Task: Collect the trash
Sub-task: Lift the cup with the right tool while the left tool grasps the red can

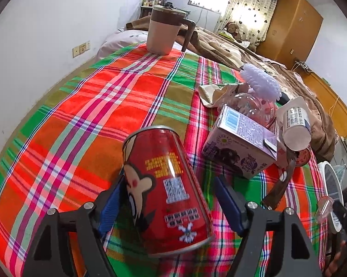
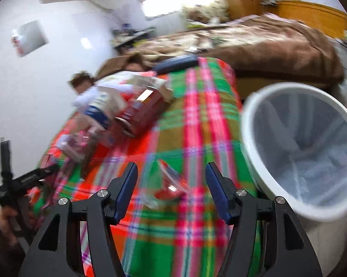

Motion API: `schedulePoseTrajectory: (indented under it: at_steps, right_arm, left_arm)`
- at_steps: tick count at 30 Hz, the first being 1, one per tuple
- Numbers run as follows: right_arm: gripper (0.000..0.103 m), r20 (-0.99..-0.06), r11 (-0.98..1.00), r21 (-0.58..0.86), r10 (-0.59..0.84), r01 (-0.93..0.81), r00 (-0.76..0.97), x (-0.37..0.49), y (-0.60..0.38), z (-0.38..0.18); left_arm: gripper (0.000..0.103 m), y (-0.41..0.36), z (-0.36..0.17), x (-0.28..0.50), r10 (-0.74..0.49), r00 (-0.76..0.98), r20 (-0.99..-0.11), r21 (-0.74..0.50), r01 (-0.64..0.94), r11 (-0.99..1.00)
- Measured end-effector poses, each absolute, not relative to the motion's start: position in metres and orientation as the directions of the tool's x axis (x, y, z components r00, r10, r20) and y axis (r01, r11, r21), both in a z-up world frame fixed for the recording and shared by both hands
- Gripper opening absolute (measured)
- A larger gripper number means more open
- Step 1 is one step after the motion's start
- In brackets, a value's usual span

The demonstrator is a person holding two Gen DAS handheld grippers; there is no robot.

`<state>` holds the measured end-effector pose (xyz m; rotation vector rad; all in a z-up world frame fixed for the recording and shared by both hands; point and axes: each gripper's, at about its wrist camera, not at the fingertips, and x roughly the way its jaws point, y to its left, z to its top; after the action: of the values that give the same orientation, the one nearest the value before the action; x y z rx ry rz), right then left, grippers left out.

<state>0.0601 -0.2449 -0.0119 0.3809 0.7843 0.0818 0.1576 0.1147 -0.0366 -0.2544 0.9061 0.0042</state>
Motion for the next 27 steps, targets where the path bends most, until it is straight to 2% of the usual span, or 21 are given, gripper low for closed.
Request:
schedulePoseTrajectory:
  at_steps: [3, 12, 13, 15, 19, 27]
  right_arm:
    - [0.062, -0.691, 0.915, 0.397, 0.25, 0.067, 0.678, 0.067, -0.238, -0.019]
    - [0.062, -0.73, 0.918, 0.38, 0.219, 0.117, 0.647, 0.085, -0.22, -0.025]
    - [0.06, -0.729, 0.915, 0.385, 0.22, 0.123, 0.648, 0.087, -0.221, -0.025]
    - [0.049, -0.745, 0.922, 0.357, 0.184, 0.15, 0.641, 0.091, -0.22, -0.027]
    - [0.049, -0.747, 0.939, 0.316, 0.158, 0.136, 0.646, 0.086, -0.215, -0.026]
    - [0.049, -0.712, 0.945, 0.317, 0.18, 0.082, 0.679, 0.077, -0.213, -0.018]
  left_arm:
    - [0.076, 0.118, -0.037, 0.163, -0.11, 0.618, -0.778, -0.232, -0.121, 0.965]
    - [0.076, 0.127, -0.037, 0.181, -0.136, 0.615, -0.777, -0.272, -0.132, 0.953]
    - [0.076, 0.126, -0.037, 0.182, -0.138, 0.615, -0.777, -0.273, -0.131, 0.953]
    - [0.076, 0.127, -0.038, 0.184, -0.14, 0.615, -0.776, -0.274, -0.129, 0.953]
    - [0.056, 0.129, -0.038, 0.182, -0.123, 0.618, -0.776, -0.26, -0.136, 0.956]
    - [0.054, 0.128, -0.034, 0.169, -0.14, 0.636, -0.759, -0.279, -0.123, 0.952]
